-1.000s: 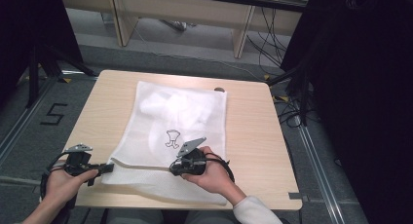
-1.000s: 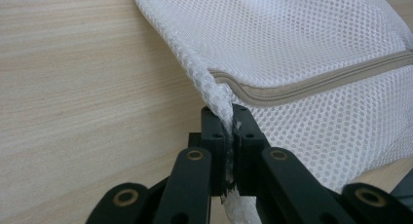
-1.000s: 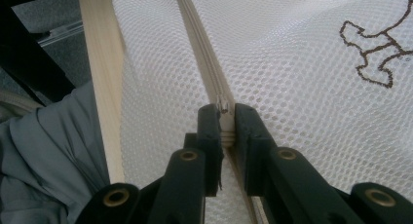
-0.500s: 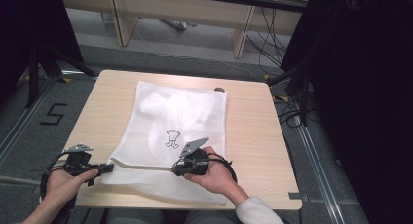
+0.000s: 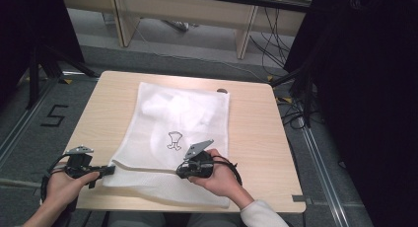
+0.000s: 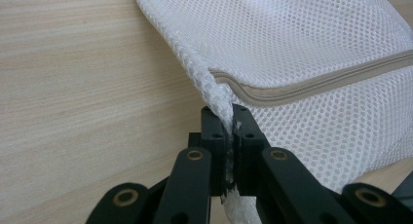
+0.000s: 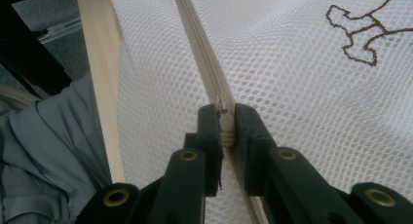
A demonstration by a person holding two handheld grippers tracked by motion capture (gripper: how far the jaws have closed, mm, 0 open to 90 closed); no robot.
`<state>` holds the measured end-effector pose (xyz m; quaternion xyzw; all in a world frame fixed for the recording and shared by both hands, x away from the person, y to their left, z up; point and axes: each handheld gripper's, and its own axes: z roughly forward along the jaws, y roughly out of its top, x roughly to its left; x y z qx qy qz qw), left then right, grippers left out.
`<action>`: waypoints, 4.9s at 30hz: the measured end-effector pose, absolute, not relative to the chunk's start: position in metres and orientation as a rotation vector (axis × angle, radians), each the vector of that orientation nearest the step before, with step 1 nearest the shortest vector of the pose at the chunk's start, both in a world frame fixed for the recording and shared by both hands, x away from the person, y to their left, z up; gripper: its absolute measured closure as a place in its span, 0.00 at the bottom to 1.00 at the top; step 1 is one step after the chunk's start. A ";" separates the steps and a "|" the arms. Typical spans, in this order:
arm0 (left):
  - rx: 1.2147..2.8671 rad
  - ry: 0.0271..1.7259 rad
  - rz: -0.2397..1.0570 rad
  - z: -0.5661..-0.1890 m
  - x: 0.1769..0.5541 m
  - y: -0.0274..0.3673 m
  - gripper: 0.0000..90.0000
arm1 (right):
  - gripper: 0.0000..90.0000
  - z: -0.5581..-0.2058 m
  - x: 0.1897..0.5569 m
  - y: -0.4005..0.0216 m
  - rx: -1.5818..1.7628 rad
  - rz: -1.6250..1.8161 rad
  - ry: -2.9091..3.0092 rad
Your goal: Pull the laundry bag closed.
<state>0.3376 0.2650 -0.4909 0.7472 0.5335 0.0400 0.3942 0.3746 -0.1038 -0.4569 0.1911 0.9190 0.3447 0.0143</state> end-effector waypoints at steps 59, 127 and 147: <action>1.892 1.359 0.109 -0.491 0.338 0.265 0.95 | 0.92 -0.453 0.370 -0.132 0.683 1.045 2.854; 1.889 1.364 0.109 -0.492 0.338 0.266 0.95 | 0.92 -0.454 0.367 -0.162 0.720 1.020 2.844; 1.890 1.364 0.107 -0.492 0.338 0.266 0.95 | 0.92 -0.455 0.367 -0.171 0.739 1.015 2.839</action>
